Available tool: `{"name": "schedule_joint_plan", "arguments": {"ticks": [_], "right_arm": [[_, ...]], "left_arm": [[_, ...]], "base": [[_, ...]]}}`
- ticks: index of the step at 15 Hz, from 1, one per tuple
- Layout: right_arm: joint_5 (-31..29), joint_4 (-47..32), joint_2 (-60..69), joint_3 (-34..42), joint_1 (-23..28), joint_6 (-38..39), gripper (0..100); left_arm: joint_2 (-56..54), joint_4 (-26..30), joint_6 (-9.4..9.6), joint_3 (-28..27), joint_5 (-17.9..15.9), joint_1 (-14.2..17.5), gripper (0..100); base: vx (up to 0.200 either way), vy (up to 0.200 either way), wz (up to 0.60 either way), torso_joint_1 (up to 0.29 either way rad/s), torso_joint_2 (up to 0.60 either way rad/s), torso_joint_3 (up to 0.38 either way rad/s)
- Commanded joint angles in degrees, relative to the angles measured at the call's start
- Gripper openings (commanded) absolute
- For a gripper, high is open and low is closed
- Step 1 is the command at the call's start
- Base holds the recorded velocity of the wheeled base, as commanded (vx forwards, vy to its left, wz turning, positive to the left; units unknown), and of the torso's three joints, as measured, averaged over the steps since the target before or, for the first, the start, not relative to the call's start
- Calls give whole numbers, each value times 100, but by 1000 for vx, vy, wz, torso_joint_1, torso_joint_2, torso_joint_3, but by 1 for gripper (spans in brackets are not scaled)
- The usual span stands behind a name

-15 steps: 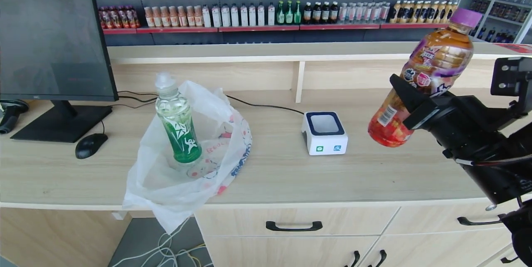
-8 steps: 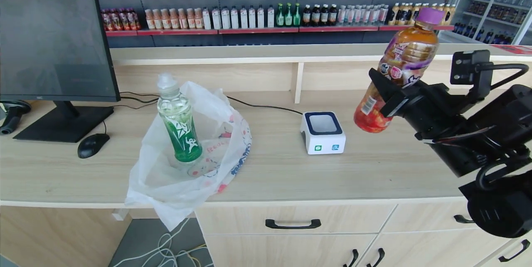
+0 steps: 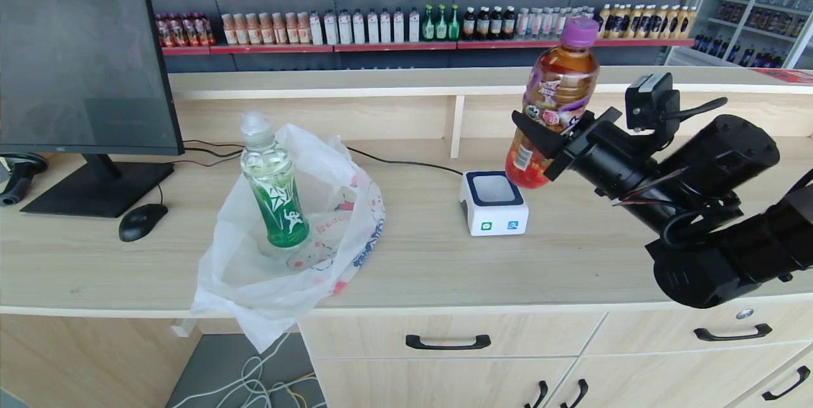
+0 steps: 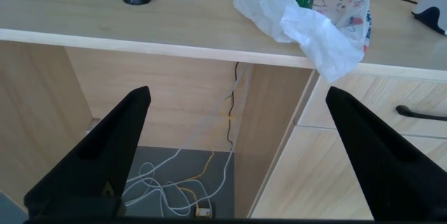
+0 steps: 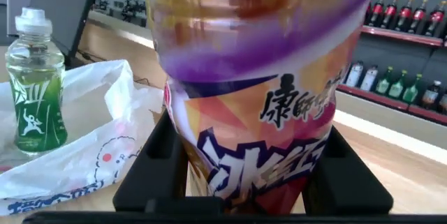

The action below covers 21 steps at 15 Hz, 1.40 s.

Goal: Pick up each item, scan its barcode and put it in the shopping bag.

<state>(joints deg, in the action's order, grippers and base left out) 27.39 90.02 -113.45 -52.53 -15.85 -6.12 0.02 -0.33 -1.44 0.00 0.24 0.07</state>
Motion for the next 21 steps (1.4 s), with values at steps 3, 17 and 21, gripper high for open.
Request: {"name": "schedule_joint_plan", "arguments": {"ticks": [3, 17, 21], "right_arm": [[1269, -2, -529, -882, -94, -996, 0], [1515, -2, -969, -521, 3, -3343, 0], [1532, -2, -1145, -882, 38, -3493, 0]], "left_arm": [[6, -11, -6, 0, 2, 1, 100], [6, -64, 12, 0, 2, 1, 100], [6, -64, 12, 0, 2, 1, 100]], "base": [[0, 0, 0, 0, 0, 0], [0, 0, 0, 0, 0, 0], [0, 0, 0, 0, 0, 0]]}}
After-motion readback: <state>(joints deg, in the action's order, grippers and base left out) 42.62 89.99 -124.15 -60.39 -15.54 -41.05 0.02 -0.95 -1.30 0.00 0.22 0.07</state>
